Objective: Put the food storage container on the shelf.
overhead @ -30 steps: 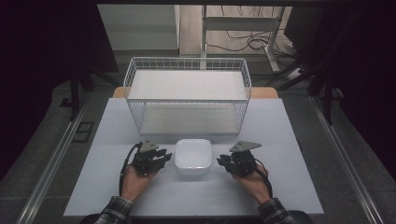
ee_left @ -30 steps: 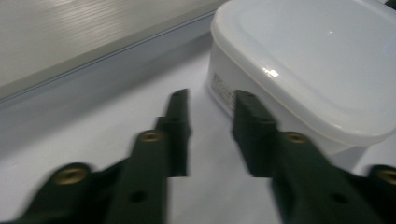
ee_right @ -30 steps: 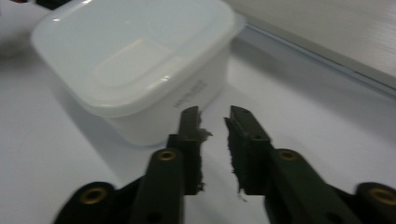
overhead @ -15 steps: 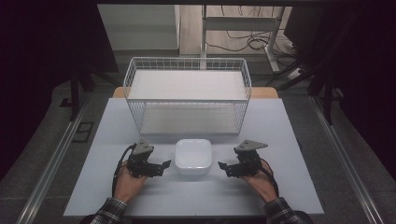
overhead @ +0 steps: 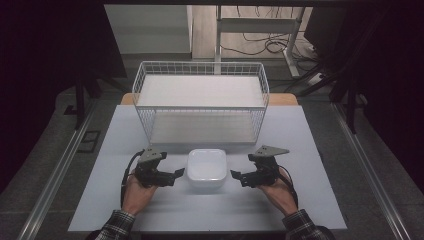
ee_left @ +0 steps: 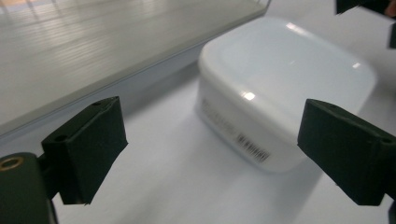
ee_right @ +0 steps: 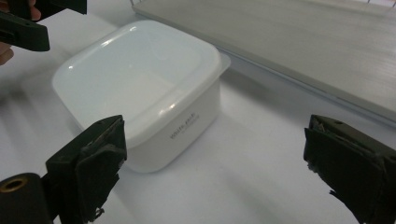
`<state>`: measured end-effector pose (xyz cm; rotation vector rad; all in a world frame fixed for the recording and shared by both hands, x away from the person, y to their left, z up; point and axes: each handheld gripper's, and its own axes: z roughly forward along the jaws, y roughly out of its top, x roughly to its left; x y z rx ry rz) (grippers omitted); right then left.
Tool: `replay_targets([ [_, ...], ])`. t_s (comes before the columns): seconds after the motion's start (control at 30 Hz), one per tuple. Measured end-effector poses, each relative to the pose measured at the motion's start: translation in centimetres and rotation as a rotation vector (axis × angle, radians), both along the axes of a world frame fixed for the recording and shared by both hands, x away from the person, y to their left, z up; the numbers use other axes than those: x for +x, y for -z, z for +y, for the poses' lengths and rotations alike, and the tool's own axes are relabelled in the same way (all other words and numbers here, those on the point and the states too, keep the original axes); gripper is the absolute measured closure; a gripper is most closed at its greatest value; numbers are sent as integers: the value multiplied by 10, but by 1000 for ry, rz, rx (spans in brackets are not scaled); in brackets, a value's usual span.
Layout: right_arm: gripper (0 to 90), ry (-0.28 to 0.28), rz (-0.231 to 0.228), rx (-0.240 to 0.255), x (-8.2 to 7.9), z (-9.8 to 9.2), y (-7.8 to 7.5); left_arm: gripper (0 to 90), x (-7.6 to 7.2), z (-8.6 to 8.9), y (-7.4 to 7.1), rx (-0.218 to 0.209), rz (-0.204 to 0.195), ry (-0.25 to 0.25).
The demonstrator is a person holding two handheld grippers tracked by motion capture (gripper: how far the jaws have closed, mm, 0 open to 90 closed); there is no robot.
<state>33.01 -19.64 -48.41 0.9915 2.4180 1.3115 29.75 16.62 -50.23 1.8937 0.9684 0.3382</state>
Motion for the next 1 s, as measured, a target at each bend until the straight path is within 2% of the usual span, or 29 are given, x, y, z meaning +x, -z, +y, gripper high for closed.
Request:
replay_targets([
  [0.13, 43, -17, -9, -6, -1, 6, -4, 56, 2, -8, -4, -12, 13, 30],
  [0.27, 39, -59, -4, 10, -3, 16, -9, 38, 6, -20, -8, 15, 13, 67],
  [0.37, 37, -75, -15, -16, -4, 25, -12, 41, 6, -26, -9, 29, 7, 83],
  [0.47, 59, -86, 16, -43, -2, 33, -14, 46, 8, -30, -8, 28, 18, 96],
  [0.63, 84, -77, 53, -56, 5, 39, -12, 67, 18, -36, -10, 24, 38, 96],
  [0.7, 90, -81, 52, -56, 9, 43, -12, 75, 22, -40, -10, 23, 41, 101],
  [0.87, 114, -71, 43, -75, 17, 53, -7, 80, 27, -48, -1, 39, 60, 107],
  [0.9, 114, -66, 58, -92, 18, 53, -1, 79, 27, -49, 3, 53, 72, 117],
  [0.93, 109, -66, 63, -97, 18, 53, 1, 77, 27, -49, 3, 53, 72, 117],
  [1.0, 113, -60, 76, -85, 18, 52, 2, 83, 27, -48, 7, 4, 101, 127],
])
